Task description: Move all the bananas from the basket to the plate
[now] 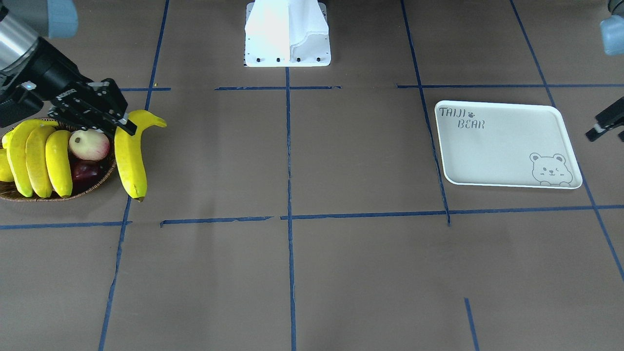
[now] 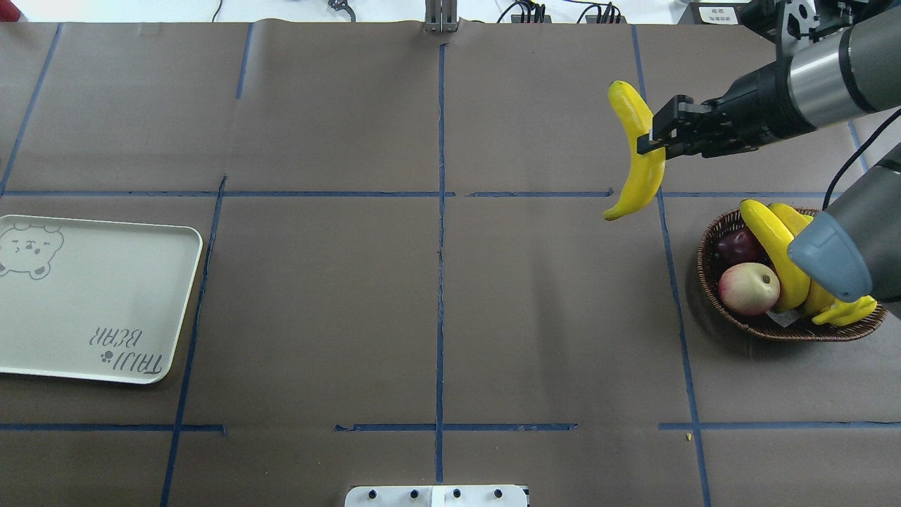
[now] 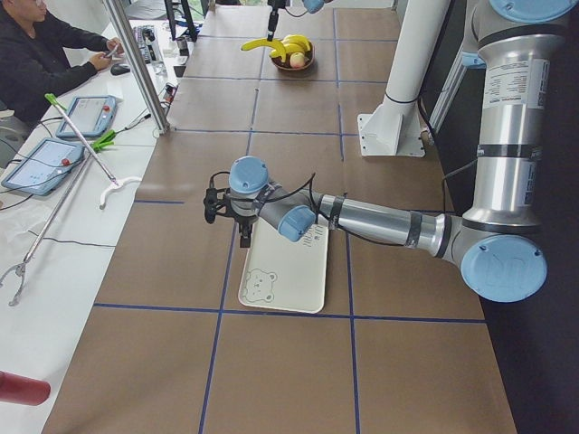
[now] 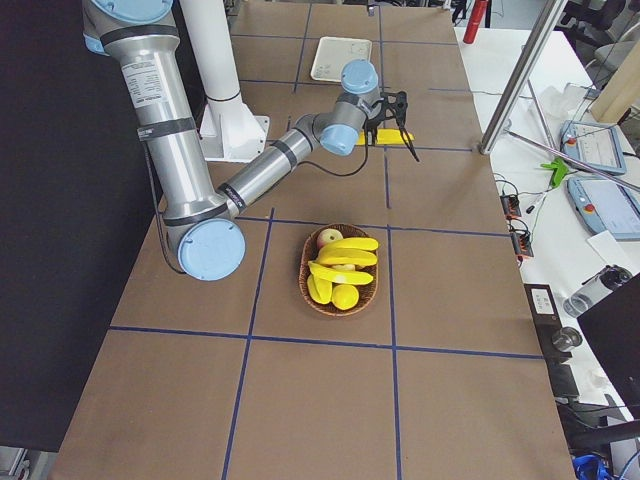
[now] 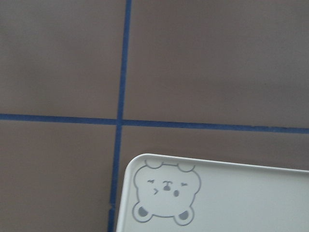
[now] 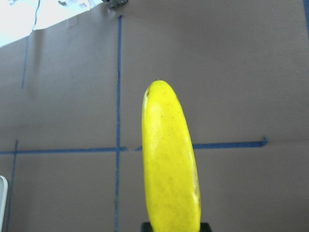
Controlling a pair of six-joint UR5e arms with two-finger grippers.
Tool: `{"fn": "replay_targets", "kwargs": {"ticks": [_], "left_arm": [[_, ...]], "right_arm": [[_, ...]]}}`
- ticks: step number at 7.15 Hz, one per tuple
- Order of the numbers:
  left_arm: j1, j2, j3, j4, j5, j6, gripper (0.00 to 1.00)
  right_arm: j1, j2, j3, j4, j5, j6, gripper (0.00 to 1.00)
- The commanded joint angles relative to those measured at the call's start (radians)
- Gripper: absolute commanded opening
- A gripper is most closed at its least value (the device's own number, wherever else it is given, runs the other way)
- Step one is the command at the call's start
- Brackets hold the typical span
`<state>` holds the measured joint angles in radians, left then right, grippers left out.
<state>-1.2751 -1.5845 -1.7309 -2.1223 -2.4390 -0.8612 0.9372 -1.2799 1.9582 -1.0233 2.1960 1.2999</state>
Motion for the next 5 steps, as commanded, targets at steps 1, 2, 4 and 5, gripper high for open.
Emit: {"fn": "replay_targets", "kwargs": {"ticks": [1,2,4,5], "left_arm": [[0.135,-0.139,-0.01,-0.175,0.001,-0.483,1.0],[0.178,-0.203,-0.013,-0.242,0.003,-0.675,1.0],[0.259,-0.309,-0.01,-0.347,0.044,-0.94,1.0],[0.32,-0.383,-0.018,-0.363,0.046,-1.035,1.0]], "right_arm": [[-0.198,0.014,-0.005,0.19,-0.225,0.209,0.02],[-0.265,0.013,-0.01,0.26,-0.298,0.216,0.02],[-0.336,0.022,-0.025,0.349,-0.328,0.256,0.02],[-0.369,0.045,-0.037,0.367,-0.338,0.253,0.01]]}}
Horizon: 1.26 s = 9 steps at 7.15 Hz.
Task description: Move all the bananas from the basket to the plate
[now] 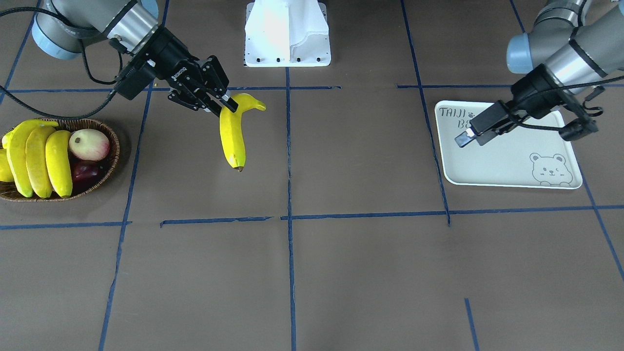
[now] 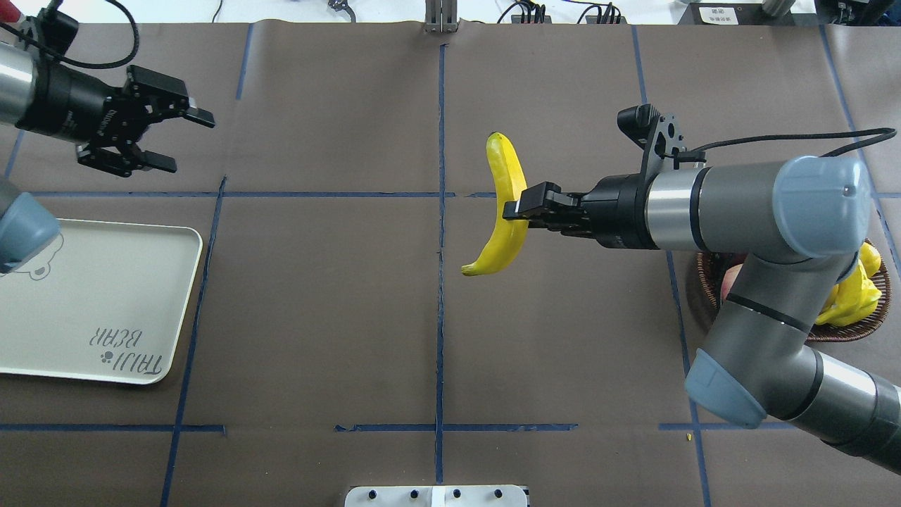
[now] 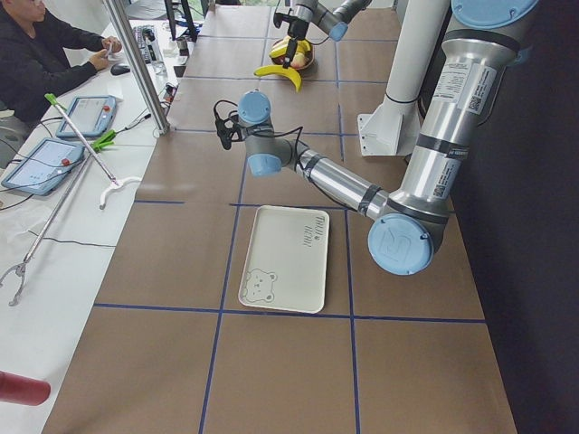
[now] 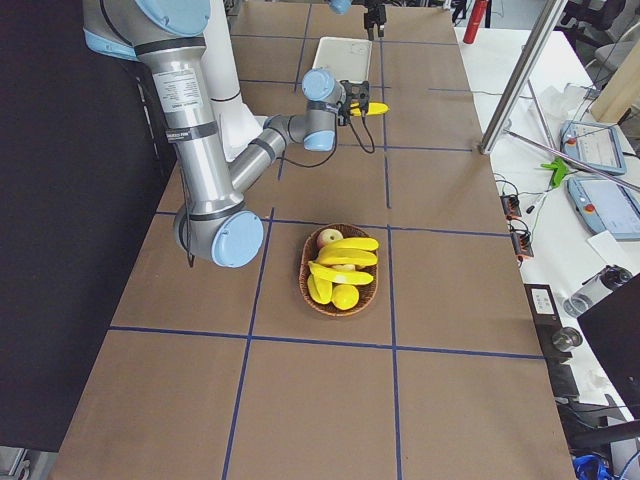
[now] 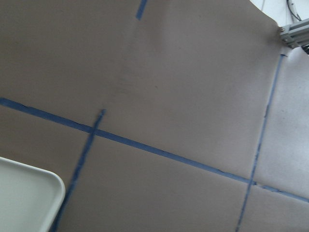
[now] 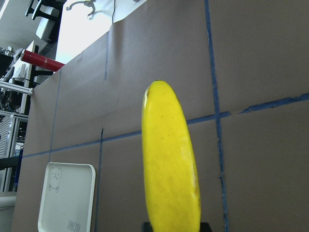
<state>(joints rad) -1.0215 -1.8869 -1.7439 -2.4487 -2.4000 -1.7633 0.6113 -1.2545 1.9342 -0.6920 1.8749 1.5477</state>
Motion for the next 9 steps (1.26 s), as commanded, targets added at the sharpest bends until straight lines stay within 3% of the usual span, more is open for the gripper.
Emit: {"fn": "replay_targets", "kwargs": {"ticks": [1,3,4,9], "left_arm": [[0.127,-0.156,-0.009,-0.036,0.088,-0.218,1.0],[0.338,-0.238,0.01,-0.019,0.384,-0.252,1.0],[0.394,-0.247,0.01,-0.016,0.438,-0.254,1.0],[0.475,-0.256,0.05,-0.016,0.513,-0.246,0.96]], "right_arm": [[-0.08,0.044,-0.021,0.035,-0.052,0.008,0.02],[-0.131,0.056,-0.03,0.034,-0.102,0.003,0.01],[-0.136,0.056,-0.031,0.034,-0.102,0.005,0.01],[-0.139,0.053,-0.032,0.034,-0.102,0.005,0.01]]}}
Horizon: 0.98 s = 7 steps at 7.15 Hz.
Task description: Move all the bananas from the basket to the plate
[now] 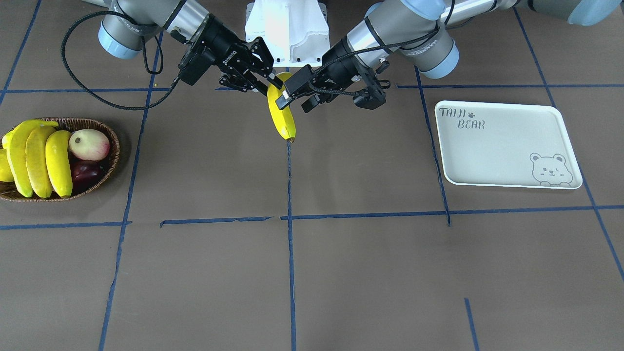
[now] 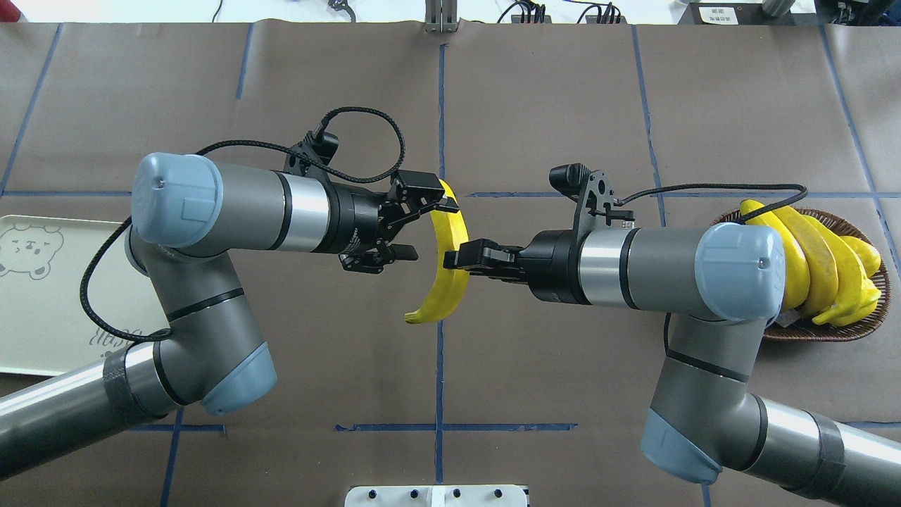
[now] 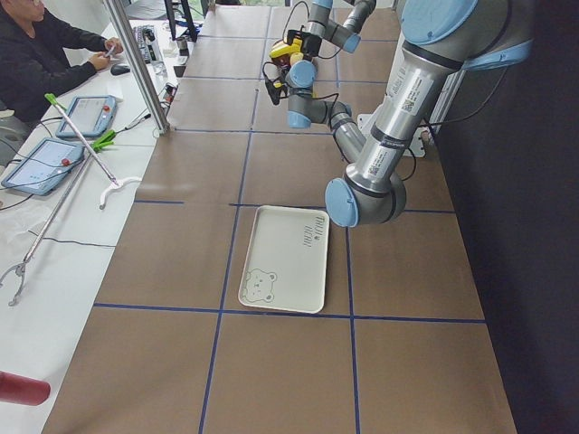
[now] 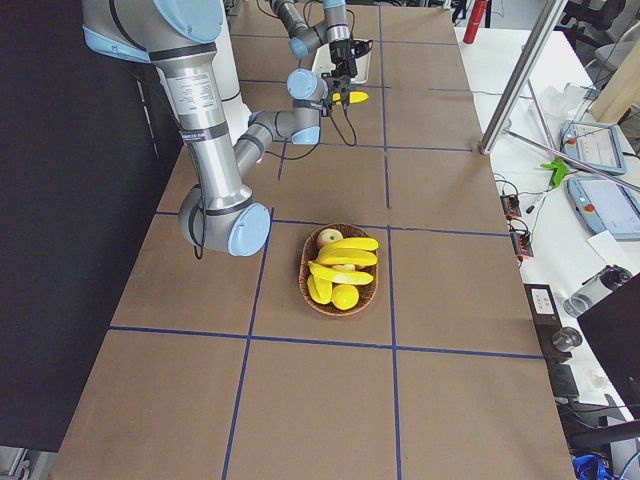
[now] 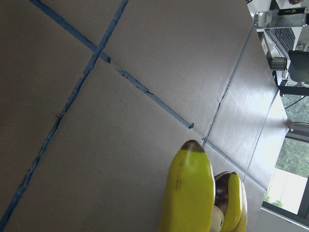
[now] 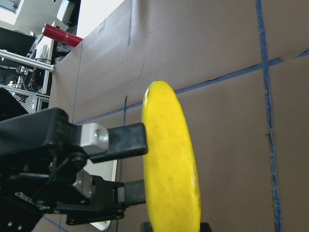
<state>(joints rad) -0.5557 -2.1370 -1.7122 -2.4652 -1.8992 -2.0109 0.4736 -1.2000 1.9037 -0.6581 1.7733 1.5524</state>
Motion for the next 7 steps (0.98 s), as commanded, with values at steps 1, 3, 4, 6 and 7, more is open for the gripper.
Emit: {"fn": "replay_targets", "kwargs": {"ticks": [1,3,4,6,7], "left_arm": [[0.01,-0.024,0.032,0.0,0.021,0.0,0.95],[0.01,-0.04,0.036,0.0,0.028,0.0,0.93],[0.01,-0.041,0.036,0.0,0.028,0.0,0.79],[0.008,-0.043,0.034,0.0,0.026,0.003,0.0],[0.007,-0.043,0.034,0.002,0.026,0.003,0.0]], "right_arm": [[-0.004,0.0,-0.006,0.0,-0.002,-0.002,0.01],[-0.004,0.0,-0.008,0.0,-0.002,-0.002,0.01],[-0.004,0.0,-0.008,0.0,-0.002,-0.003,0.01],[-0.004,0.002,-0.008,-0.001,-0.002,-0.005,0.01],[-0.004,0.0,-0.008,-0.002,-0.002,-0.005,0.01]]}}
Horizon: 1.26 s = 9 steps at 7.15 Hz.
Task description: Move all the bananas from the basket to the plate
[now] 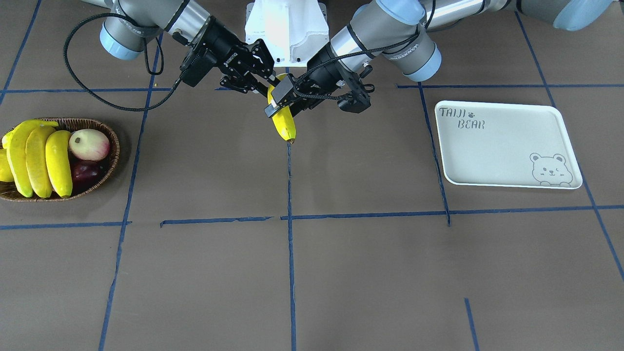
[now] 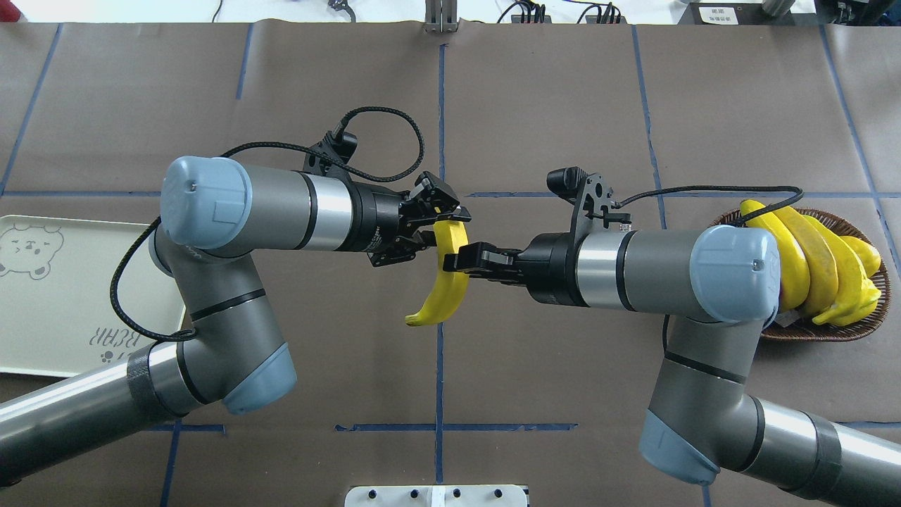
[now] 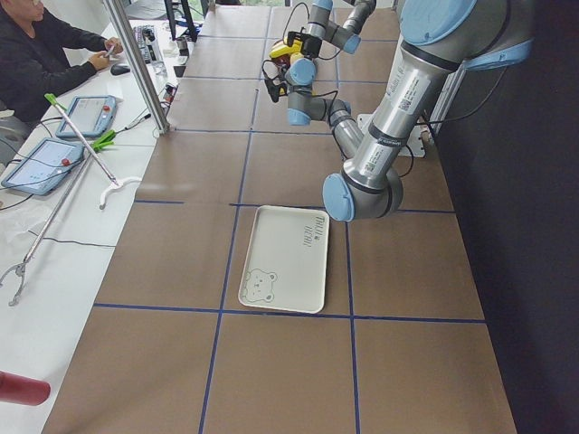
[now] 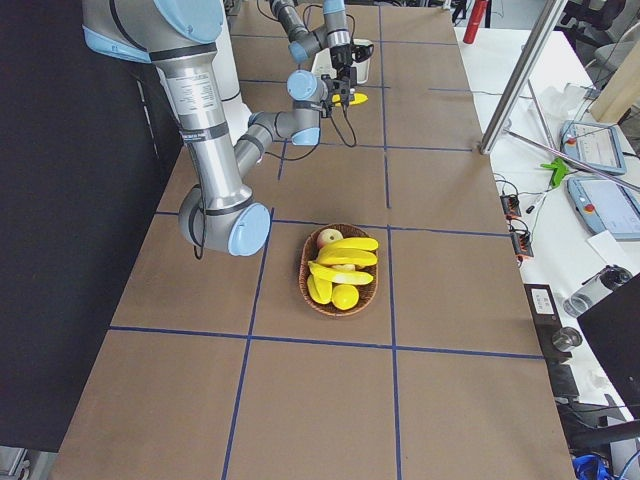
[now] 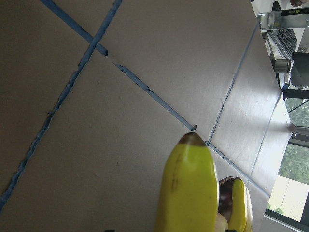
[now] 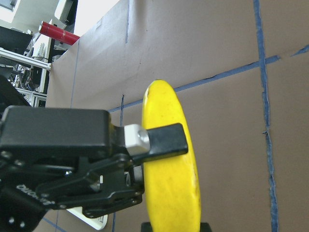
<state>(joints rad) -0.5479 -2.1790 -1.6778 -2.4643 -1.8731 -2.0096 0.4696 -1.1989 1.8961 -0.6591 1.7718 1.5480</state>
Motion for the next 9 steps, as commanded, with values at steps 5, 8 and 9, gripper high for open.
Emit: {"fn": "replay_targets", "kwargs": {"ticks": [5,8,9], "left_arm": [[-0.026,0.002,0.001,0.007,0.0,0.002,0.0],[-0.127,0.028,-0.02,0.262,-0.137,0.076,0.0],[-0.183,0.095,-0.098,0.363,-0.19,0.224,0.0]], "right_arm": [[0.004,0.002,0.009,-0.004,-0.006,0.003,1.0],[0.053,0.005,0.014,-0.01,0.006,0.004,1.0],[0.063,0.004,0.014,-0.013,0.005,0.004,1.0]]}}
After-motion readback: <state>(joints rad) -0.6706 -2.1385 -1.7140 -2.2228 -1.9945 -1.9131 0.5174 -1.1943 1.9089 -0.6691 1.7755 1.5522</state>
